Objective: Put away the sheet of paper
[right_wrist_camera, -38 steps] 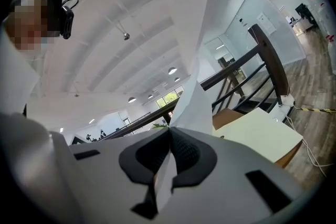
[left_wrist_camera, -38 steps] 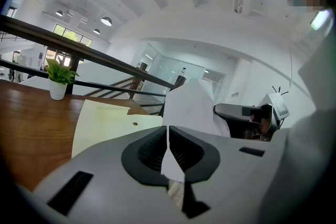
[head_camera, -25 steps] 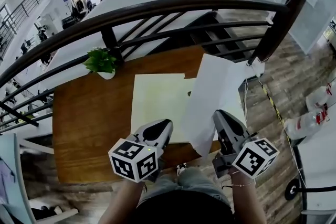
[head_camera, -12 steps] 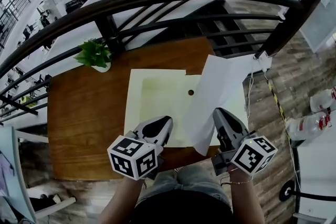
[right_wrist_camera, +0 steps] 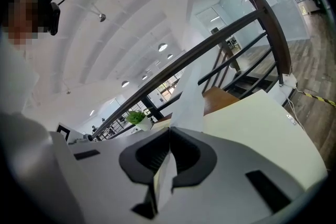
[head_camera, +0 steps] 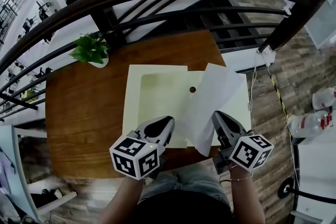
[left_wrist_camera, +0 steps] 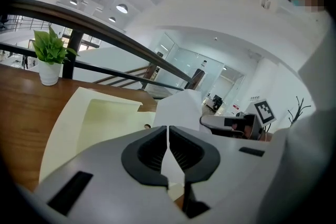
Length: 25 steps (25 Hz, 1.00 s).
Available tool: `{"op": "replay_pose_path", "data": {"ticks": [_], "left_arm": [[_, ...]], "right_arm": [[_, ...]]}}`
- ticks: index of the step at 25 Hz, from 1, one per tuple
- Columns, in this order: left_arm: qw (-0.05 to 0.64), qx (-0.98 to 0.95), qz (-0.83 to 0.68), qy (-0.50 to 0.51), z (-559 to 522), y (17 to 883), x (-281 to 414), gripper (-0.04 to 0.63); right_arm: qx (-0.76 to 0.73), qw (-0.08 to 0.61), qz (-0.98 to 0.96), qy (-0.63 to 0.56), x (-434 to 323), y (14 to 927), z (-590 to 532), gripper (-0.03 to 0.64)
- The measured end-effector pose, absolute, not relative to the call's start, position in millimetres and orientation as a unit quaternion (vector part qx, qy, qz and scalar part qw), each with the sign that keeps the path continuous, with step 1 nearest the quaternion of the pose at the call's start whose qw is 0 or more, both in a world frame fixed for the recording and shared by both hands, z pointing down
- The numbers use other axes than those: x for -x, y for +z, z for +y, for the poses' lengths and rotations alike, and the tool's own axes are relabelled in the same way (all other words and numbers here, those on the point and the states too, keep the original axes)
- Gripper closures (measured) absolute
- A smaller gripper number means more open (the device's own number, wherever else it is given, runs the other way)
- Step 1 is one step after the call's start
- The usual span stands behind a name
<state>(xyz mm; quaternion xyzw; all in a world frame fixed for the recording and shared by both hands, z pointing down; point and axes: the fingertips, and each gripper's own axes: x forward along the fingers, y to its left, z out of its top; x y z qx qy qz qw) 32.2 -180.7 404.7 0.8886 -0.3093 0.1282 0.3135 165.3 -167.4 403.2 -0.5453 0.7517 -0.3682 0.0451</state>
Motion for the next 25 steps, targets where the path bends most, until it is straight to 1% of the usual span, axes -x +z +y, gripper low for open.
{"op": "replay_pose_path", "data": {"ticks": [10,16,25], "left_arm": [[0.332,-0.879,-0.31,0.145,-185,424,-29,0.569],[0.339,-0.874,-0.31,0.155,-188,432,-30,0.569],[0.351,-0.867,-0.318,0.159,-198,442,-26,0.569]], "right_arm": [[0.52,-0.008,0.749,-0.411,-173,443,-175,0.588],[0.507,-0.019,0.742,-0.438,-177,463,-181,0.588],[0.48,-0.075,0.74,-0.465,-175,490,-181,0.588]]}}
